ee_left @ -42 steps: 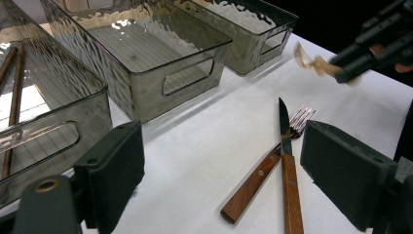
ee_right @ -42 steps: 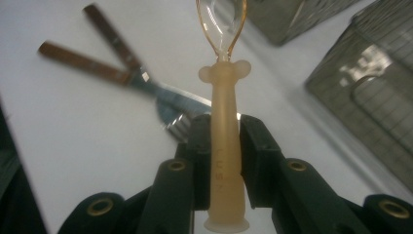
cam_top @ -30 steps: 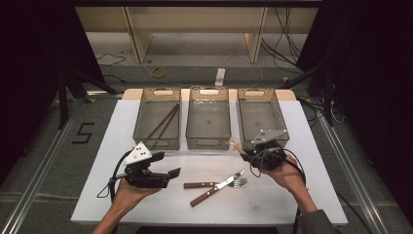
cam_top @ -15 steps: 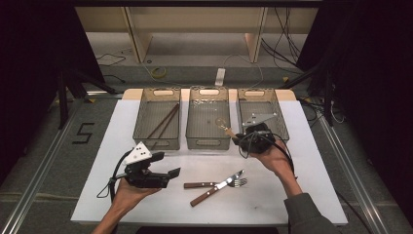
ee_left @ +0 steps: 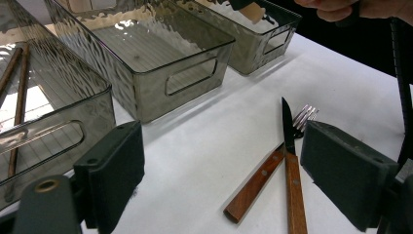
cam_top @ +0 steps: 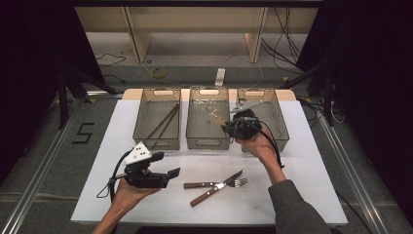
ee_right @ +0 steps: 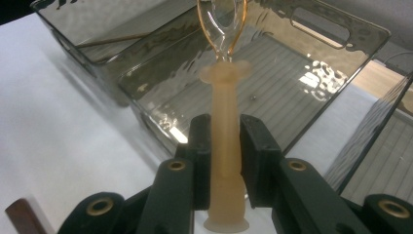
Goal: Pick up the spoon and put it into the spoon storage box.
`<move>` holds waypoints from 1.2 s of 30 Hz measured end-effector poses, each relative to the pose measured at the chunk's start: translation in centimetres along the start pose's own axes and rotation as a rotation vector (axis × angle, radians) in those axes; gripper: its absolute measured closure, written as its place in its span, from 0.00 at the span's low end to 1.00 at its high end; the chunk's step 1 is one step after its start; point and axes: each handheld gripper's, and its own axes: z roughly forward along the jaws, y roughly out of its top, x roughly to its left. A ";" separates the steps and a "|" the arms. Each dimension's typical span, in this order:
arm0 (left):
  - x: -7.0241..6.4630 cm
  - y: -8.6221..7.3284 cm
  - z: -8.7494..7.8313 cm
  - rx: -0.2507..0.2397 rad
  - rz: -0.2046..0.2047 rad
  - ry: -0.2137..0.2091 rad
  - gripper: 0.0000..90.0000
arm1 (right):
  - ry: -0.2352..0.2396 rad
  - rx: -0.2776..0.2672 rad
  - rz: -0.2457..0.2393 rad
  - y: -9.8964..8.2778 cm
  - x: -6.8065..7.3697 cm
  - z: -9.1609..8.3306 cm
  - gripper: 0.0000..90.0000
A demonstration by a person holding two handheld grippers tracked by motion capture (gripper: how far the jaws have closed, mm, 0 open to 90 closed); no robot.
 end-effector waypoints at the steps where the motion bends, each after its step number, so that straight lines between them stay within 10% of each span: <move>1: 0.0 0.0 0.0 -0.001 0.000 0.000 0.17 | -0.001 0.001 0.003 0.1 0.0 0.2 0.85; 36: 0.0 0.0 0.0 0.001 0.005 0.000 0.17 | -0.047 0.081 0.066 3.1 -0.9 5.4 0.85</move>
